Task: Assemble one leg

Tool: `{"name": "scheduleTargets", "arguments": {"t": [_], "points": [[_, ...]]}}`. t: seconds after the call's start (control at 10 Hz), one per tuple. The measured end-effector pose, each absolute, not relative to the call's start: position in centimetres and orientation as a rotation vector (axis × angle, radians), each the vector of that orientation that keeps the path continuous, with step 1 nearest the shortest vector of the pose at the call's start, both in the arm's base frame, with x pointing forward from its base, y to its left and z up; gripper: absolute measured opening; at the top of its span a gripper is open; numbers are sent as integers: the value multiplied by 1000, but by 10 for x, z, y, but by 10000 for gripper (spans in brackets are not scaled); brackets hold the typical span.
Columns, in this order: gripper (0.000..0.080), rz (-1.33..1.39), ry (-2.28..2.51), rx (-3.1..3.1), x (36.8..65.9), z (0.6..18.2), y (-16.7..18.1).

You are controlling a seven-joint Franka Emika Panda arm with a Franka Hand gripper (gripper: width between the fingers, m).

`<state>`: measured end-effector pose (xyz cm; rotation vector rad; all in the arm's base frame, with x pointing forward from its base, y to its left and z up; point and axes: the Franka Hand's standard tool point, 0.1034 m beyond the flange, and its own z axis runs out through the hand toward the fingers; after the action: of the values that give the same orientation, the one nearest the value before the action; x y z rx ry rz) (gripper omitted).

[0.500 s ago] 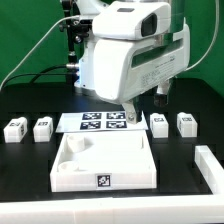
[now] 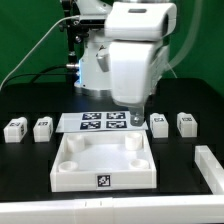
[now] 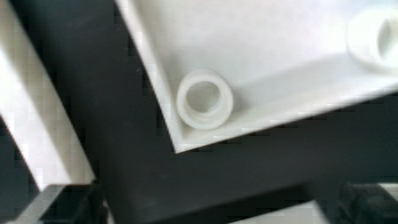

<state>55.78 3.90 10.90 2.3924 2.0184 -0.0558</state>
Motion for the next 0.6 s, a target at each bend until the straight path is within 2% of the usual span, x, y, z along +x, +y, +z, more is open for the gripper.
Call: {"name": "scheduleTargets", "arguments": {"t": [0.2, 0.6], "points": [[649, -49, 2298, 2126, 539, 105, 18], [649, -53, 2325, 2104, 538, 102, 14]]}}
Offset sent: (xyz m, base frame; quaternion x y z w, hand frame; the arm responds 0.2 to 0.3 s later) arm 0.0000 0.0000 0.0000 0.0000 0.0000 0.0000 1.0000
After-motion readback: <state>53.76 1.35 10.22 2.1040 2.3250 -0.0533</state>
